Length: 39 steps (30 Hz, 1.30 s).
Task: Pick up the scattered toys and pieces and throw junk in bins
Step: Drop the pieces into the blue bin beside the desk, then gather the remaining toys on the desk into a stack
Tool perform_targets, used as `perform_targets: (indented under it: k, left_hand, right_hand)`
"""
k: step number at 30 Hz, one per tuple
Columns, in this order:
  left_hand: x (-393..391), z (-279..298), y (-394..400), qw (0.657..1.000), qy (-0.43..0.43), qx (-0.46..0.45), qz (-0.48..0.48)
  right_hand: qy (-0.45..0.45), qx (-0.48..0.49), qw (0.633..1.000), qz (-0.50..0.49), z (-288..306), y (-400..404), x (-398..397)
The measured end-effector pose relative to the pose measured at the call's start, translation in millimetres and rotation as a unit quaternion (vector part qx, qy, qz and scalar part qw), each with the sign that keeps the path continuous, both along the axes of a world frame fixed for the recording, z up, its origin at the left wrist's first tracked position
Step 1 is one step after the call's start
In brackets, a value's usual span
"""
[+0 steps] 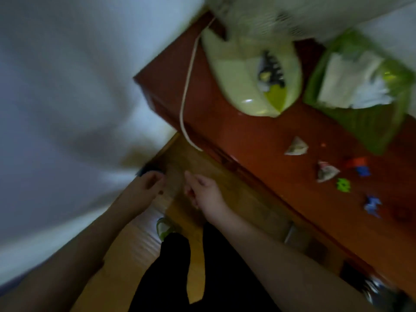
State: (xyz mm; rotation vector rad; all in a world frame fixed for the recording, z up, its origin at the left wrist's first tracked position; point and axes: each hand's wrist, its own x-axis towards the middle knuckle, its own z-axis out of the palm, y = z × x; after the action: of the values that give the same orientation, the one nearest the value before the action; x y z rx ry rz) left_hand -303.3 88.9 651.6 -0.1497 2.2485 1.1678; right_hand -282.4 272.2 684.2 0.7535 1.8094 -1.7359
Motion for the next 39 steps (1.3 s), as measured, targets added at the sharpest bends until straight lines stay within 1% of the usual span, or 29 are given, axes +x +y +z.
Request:
perform_targets:
  k: [1,3,5,8,11,13,16,19,22,24,27,29,30,32,34,37,39]
  left_hand:
    - [-3.5,9.7,1.4,0.998,0.009,-0.030,-0.047]
    - [-11.8,29.9,10.4,0.994,0.010,-0.049,-0.093]
    - [-16.1,48.3,27.7,0.994,-0.002,-0.028,-0.103]
    - [-16.9,72.3,66.8,0.995,-0.009,0.019,-0.099]
    - [-15.6,92.1,114.0,0.990,0.000,0.046,-0.133]
    - [-15.9,105.4,146.7,0.985,0.001,0.044,-0.167]
    - [-19.5,116.3,190.9,0.974,0.010,0.033,-0.223]
    - [-24.3,118.3,227.3,0.970,0.016,0.020,-0.242]
    - [-28.3,115.2,259.9,0.967,0.039,0.015,-0.253]
    - [-31.8,106.1,274.5,0.962,0.086,-0.002,-0.261]
    - [-36.1,92.7,294.3,0.961,0.157,-0.015,-0.227]
    - [-37.9,86.1,306.0,0.957,0.178,-0.044,-0.226]
    - [-38.9,83.5,310.5,0.953,0.179,-0.073,-0.233]
    - [-41.4,78.0,317.4,0.941,0.188,-0.137,-0.247]
    - [-43.9,74.2,323.5,0.918,0.217,-0.191,-0.272]
    - [-47.6,67.3,331.2,0.887,0.251,-0.216,-0.323]
    - [-52.4,63.2,335.1,0.877,0.263,-0.206,-0.345]
  right_hand:
    - [0.005,-0.010,1.000,-0.014,8.8,5.2,4.1]
    - [0.027,-0.025,0.998,-0.047,27.0,21.8,10.1]
    - [0.050,-0.024,0.995,-0.083,47.1,44.4,15.8]
    - [0.090,0.012,0.988,-0.122,79.4,86.8,27.1]
    - [0.128,0.058,0.977,-0.161,93.7,129.8,43.4]
    - [0.145,0.071,0.970,-0.180,97.0,154.5,56.7]
    - [0.130,0.095,0.961,-0.225,98.4,184.6,74.9]
    - [0.088,0.097,0.957,-0.259,95.7,213.4,88.6]
    - [0.068,0.093,0.962,-0.250,91.0,245.4,97.5]
    - [0.062,0.117,0.966,-0.221,88.5,268.6,100.2]
    - [0.062,0.120,0.967,-0.218,88.8,310.0,103.7]
    - [0.050,0.118,0.966,-0.224,89.9,331.6,107.3]
    - [0.046,0.116,0.967,-0.223,90.4,340.0,108.9]
    - [0.042,0.115,0.970,-0.208,90.5,351.9,109.8]
    - [0.037,0.120,0.974,-0.188,89.3,357.3,107.7]
    - [0.028,0.114,0.977,-0.179,82.3,354.0,100.9]
    - [0.014,0.121,0.980,-0.156,78.5,347.5,96.2]
